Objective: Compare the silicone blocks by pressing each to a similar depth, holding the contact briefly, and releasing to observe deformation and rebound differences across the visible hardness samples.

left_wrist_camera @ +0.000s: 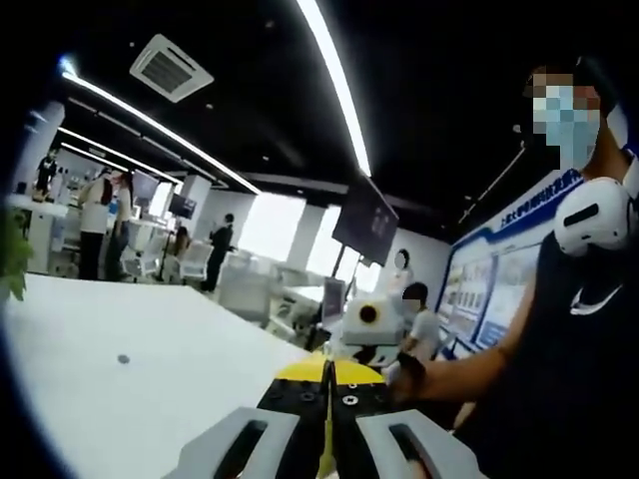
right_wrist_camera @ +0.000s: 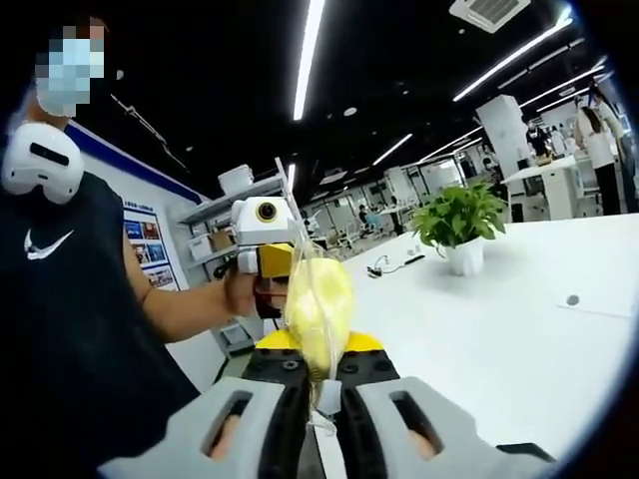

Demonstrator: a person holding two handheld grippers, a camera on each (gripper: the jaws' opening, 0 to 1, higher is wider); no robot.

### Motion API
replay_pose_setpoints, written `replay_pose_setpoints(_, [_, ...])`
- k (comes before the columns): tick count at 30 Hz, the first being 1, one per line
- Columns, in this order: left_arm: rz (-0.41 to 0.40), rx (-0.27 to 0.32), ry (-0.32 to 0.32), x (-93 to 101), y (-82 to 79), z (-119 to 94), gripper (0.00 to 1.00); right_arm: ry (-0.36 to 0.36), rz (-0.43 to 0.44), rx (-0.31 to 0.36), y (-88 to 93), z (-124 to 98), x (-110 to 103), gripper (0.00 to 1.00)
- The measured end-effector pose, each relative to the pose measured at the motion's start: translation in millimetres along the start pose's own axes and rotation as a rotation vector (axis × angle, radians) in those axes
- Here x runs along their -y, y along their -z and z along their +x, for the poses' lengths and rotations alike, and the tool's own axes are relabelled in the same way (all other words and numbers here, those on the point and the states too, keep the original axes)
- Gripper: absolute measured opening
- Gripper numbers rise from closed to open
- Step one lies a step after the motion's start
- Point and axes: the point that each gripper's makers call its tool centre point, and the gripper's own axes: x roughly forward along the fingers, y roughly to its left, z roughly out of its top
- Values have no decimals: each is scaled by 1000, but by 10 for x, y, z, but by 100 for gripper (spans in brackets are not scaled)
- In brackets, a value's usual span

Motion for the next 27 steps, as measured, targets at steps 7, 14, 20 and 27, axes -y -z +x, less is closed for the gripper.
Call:
replay_pose_setpoints(7, [-13, 8, -6, -6, 33, -23, 0, -7, 17, -20, 31, 6, -4, 2])
replay_pose_setpoints(14, [48, -1, -10, 27, 29, -34, 0, -11, 5, -16, 34, 23, -19, 2])
replay_pose_setpoints(20, [29, 20, -2, 54, 11, -33, 0, -19, -11, -41, 8, 1, -65, 0])
replay_pose_setpoints(27, [51, 30, -7, 93, 3, 10, 0, -10, -35, -65, -16, -75, -63, 0])
